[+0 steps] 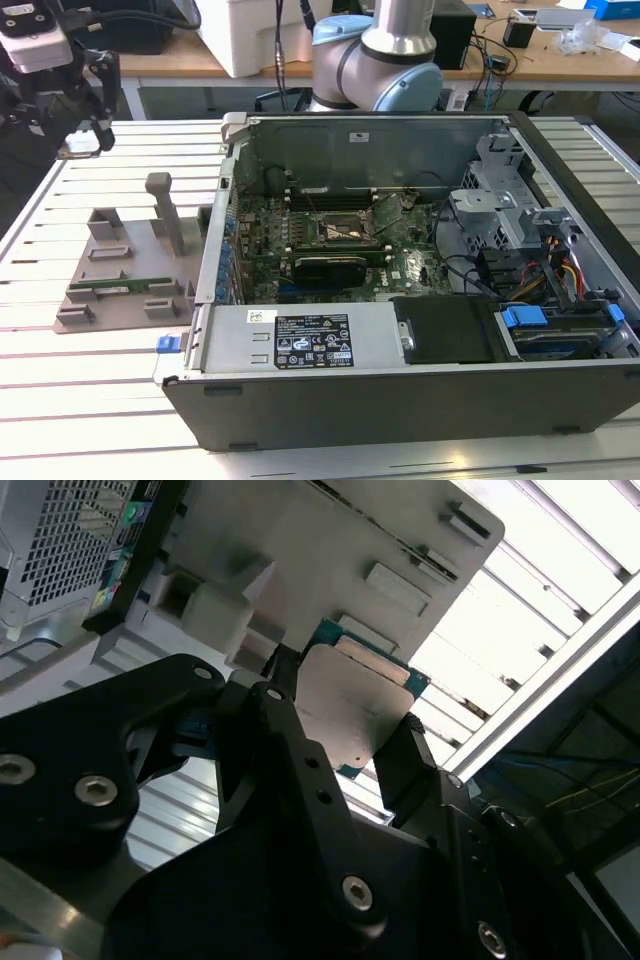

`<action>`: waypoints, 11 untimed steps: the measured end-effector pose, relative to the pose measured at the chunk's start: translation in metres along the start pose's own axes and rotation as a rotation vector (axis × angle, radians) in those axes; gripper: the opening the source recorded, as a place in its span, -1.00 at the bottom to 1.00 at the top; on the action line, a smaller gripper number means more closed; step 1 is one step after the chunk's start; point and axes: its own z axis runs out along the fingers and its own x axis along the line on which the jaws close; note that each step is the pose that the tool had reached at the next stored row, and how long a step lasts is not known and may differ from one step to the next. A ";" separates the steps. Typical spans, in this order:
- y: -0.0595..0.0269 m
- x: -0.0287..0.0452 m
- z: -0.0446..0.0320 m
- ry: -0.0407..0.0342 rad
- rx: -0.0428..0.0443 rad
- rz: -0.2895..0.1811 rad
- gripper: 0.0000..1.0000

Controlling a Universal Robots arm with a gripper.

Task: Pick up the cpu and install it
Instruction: 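Pick up the cpu and move it towards the insertion slot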

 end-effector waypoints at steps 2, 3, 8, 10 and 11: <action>-0.0006 -0.0087 0.0003 0.0000 0.0000 0.000 0.09; -0.0008 -0.0126 0.0004 -0.0001 0.0000 0.000 0.09; -0.0023 -0.0325 0.0010 -0.0001 -0.0001 0.000 0.09; -0.0028 -0.0396 0.0011 0.0000 0.0000 0.000 0.09; -0.0031 -0.0441 0.0012 0.0001 0.0001 0.000 0.09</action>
